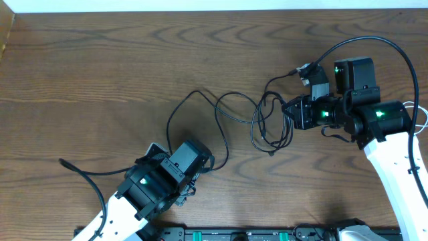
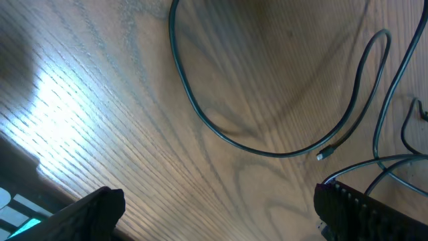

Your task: Untangle cables

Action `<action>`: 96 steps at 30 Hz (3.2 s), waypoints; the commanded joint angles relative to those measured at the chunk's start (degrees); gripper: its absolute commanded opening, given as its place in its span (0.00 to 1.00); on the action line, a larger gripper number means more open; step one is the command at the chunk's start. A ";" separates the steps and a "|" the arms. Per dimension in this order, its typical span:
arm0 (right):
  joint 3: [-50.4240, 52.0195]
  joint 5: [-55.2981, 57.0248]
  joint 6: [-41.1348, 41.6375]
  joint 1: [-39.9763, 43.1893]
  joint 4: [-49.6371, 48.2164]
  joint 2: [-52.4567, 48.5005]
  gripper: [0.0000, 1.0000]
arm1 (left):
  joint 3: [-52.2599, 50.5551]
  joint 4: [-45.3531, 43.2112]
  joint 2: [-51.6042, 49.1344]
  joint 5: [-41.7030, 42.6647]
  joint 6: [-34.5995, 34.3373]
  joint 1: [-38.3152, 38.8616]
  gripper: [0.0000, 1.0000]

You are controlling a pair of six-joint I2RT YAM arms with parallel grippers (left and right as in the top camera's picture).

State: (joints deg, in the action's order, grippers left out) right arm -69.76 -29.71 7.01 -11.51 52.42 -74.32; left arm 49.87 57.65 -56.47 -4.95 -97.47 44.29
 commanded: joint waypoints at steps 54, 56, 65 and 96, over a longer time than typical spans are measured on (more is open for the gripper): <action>4.24 26.75 -8.76 -1.36 0.66 -30.27 0.01 | 0.98 1.92 0.35 -5.20 -0.22 -0.31 0.96; 3.21 25.88 -8.02 -1.36 1.84 -28.41 0.01 | 0.98 1.90 0.35 -5.20 -0.22 -0.31 0.96; 1.55 1.88 -20.00 -1.36 0.90 -8.17 0.01 | 0.98 1.88 0.35 -5.20 -0.24 -0.31 0.96; 1.57 -45.00 -24.52 -4.70 -21.07 3.45 0.01 | 0.98 2.67 0.35 -12.28 -0.22 -0.31 0.96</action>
State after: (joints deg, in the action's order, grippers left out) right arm -67.59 -59.72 2.02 -14.46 29.65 -71.46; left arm 49.89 59.75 -56.47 -15.44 -97.47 44.29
